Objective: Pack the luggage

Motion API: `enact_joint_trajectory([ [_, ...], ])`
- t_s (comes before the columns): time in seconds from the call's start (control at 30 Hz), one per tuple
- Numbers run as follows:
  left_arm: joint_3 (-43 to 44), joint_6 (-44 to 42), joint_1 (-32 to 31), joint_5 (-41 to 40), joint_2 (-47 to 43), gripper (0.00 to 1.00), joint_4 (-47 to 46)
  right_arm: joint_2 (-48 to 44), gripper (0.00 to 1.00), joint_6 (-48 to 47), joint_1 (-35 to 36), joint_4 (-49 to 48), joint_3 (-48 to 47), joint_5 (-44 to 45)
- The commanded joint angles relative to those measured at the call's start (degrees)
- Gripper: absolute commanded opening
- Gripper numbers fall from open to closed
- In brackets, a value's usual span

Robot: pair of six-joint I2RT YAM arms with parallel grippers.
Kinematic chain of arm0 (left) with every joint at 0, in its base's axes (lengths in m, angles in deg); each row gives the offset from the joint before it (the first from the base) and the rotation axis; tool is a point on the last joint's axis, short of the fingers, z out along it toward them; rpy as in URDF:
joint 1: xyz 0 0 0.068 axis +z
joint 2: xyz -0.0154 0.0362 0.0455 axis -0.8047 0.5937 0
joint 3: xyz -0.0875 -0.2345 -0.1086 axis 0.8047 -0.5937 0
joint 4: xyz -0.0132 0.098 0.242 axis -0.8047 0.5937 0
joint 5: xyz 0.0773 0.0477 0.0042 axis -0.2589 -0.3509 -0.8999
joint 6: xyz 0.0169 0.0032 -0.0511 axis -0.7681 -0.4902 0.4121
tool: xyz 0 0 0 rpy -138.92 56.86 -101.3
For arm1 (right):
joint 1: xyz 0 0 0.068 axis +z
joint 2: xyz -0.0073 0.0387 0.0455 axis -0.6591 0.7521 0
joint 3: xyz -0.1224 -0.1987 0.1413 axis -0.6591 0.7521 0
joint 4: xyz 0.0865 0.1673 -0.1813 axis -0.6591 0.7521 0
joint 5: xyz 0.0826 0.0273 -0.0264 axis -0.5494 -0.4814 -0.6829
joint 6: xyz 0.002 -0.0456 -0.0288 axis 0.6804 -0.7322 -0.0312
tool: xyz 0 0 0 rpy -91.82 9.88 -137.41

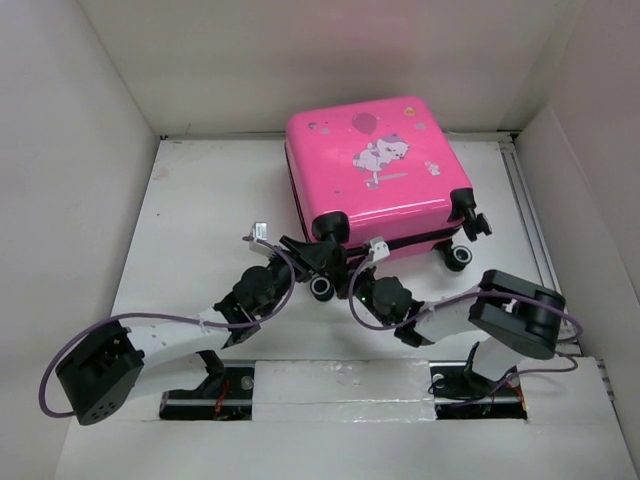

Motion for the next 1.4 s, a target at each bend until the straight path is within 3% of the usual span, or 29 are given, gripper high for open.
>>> enact_joint_trajectory([
  [0.0,7.92,3.44,-7.77,17.43,3.07,0.00,-9.65,7.98,0.00,8.38,3.81,-19.11,-6.58,-21.18],
  [0.23,9.95,3.35,-11.82,16.90,5.89,0.00,-11.67,21.90,0.00,17.70,3.81,-41.30,-12.37,-18.29],
  [0.6,11.18,2.75,-14.55,15.59,7.47,0.00,-13.97,21.47,0.00,18.17,4.16,-41.32,-20.03,-25.66],
  [0.77,12.23,-1.30,-14.55,10.83,4.58,0.00,-9.39,20.78,0.00,20.36,7.93,-41.32,-13.88,-25.48],
  [0.83,12.85,-1.30,-14.02,12.05,4.57,0.00,-9.91,17.27,0.00,19.06,8.47,-41.32,-11.77,-26.10],
  [0.9,12.85,-0.25,-12.27,12.06,3.53,0.00,-8.43,13.06,0.00,17.73,10.05,-39.75,-4.67,-21.02],
  [1.03,12.85,-2.17,-12.26,7.68,-0.43,0.00,-6.49,0.15,0.00,14.14,10.05,-29.75,2.91,-13.64],
  [1.1,12.85,-2.18,-12.26,8.54,-0.44,0.00,-6.48,-0.85,0.00,12.73,10.05,-22.09,0.92,-12.92],
  [1.27,13.55,1.07,-13.76,11.97,5.00,0.00,-11.83,7.73,0.00,7.98,10.05,-25.94,-8.67,-16.52],
  [1.37,12.50,1.87,-13.76,12.68,4.84,0.00,-10.98,7.94,0.00,9.11,10.57,-24.63,-9.57,-16.36],
])
